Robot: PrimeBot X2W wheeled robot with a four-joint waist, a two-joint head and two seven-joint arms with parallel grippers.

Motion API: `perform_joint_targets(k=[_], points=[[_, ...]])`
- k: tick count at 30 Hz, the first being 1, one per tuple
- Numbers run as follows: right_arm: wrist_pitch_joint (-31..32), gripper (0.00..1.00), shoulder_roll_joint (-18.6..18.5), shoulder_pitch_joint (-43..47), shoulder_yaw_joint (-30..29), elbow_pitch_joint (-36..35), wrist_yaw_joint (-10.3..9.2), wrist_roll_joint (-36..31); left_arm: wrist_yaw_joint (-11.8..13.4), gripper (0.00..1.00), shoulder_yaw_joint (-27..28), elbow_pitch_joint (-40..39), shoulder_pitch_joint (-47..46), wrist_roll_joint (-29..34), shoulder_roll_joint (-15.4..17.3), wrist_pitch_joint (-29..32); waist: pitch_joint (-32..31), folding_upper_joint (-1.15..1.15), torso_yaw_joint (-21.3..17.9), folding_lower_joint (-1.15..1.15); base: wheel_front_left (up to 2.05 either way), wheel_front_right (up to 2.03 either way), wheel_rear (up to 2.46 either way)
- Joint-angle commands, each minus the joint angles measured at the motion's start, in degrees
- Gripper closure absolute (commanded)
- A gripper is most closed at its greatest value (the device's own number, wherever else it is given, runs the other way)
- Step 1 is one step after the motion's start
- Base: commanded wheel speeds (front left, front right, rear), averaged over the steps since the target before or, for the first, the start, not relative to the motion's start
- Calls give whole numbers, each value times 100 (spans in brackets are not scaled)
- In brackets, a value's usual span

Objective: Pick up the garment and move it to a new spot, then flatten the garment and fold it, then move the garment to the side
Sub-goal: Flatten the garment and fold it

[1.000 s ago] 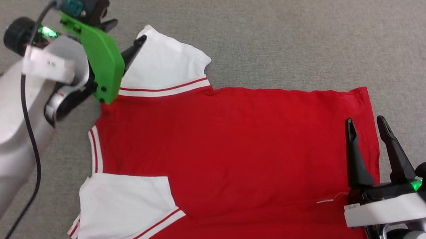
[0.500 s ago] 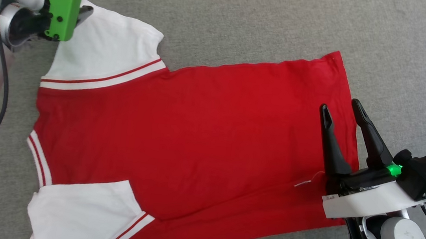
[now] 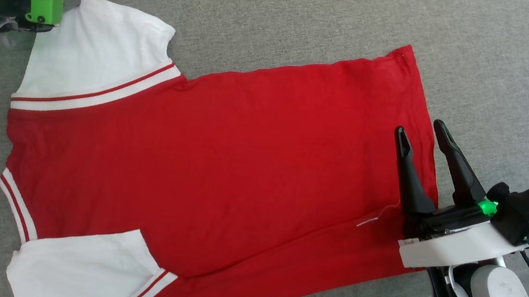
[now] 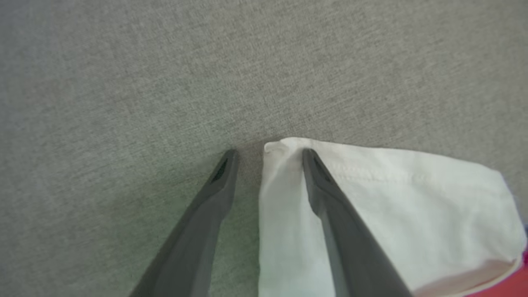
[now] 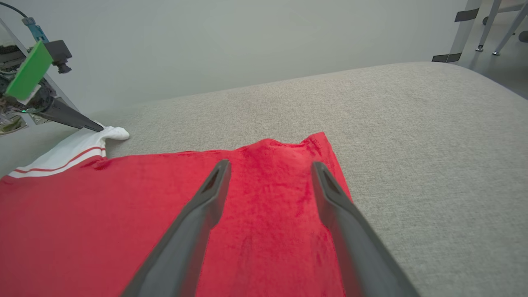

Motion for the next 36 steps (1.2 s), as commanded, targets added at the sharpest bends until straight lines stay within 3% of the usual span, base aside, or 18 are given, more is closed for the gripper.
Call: perform_joint_targets(k=[1,10,16,27,29,30,36], points=[[-41,0,-9,-116,-13,11,-4,38,41,100,-77,114,236,-49,-94,94,-11,0,34,0,0,0,0],[113,0,-112,-97,-47,64,-4,73,124,100,228,-72,320,-295,-263,-545,-391,0,225,0,0,0,0],[713,0,-394,47,-329,110,-4,-18,132,100,468,-464,777,-569,-418,-1115,-999,0,531,0,0,0,0],[3347,0,-1341,-392,-860,161,-4,397,422,100,629,-2268,2012,-854,-416,-1566,-1476,0,1234,0,0,0,0],[3807,0,-1499,-528,-889,214,-4,500,524,100,647,-2677,2208,-862,-383,-1607,-1469,0,1357,0,0,0,0],[4442,0,-1791,-827,-779,361,-4,677,706,100,623,-3255,2454,-737,-274,-1672,-1400,0,1522,0,0,0,0],[5199,0,-2297,-1502,-480,931,-4,947,934,100,513,-4163,2868,-640,-195,-1658,-1190,0,1842,0,0,0,0]])
